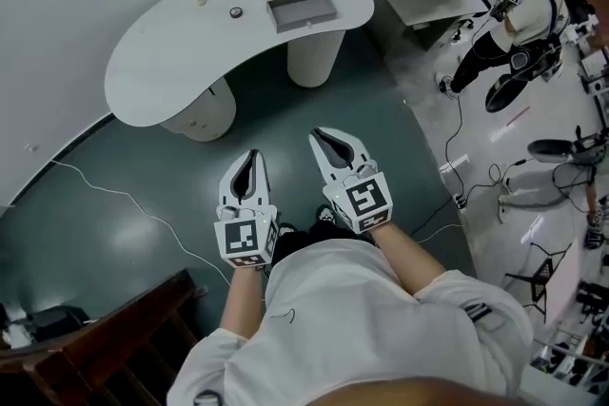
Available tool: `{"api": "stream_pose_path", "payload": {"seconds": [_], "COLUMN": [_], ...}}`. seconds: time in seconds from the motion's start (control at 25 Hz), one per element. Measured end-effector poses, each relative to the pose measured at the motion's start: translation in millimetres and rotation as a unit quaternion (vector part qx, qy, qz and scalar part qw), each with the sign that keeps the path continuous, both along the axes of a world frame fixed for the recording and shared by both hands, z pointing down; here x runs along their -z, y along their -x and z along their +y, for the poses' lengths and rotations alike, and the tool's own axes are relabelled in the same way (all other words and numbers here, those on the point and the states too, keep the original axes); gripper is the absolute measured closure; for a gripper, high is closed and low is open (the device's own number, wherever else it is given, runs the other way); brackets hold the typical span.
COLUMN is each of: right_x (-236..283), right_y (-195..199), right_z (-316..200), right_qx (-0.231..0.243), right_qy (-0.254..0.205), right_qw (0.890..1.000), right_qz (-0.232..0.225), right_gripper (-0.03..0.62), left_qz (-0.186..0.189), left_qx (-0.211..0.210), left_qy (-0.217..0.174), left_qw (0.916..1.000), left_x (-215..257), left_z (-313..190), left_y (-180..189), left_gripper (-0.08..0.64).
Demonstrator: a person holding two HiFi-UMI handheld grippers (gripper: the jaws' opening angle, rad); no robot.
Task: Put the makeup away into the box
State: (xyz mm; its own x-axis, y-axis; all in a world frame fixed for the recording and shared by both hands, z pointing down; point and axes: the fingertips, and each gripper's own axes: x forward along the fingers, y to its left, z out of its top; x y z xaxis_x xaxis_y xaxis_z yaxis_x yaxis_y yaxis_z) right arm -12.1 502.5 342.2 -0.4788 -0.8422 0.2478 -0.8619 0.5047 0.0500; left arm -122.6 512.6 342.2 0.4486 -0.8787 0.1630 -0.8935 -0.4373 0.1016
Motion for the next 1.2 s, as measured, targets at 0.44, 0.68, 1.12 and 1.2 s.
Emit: {"api": "stream_pose_path", "payload": {"seconds": [0.44, 0.68, 1.12, 1.2], "right_x": [-10.3, -14.3, 3.5, 0.0], "right_y": [-9.1, -17.0, -62.0, -67.3], "right_z": [-38.4, -122.9, -257.2, -272.5], "right_qx": [-0.015, 0.012, 0.062, 0.064], "right_qy": [0.008, -0.005, -0.012, -0.007], "right_qw": [1.0, 1.0, 0.998, 0.998], "right_qz": [0.002, -0.016, -0.021, -0.02], "right_gripper": [0.521, 0.512, 0.505, 0.501], "left_qz": [-0.012, -0.031, -0.026, -0.024], "left_qx": [-0.022, 0.011, 0.05, 0.051], "left_qy": [0.017, 0.01, 0.02, 0.03], "left_qw": [0.9995, 0.9994, 0.9982, 0.998], "left_x": [-17.9, -16.1, -5.5, -9.4], "left_z": [-29.7, -103.2, -236.3, -250.7], "left_y": [-8.9, -10.8, -62.2, -66.9], "left_gripper": [0.538, 0.538, 0.538, 0.538]}}
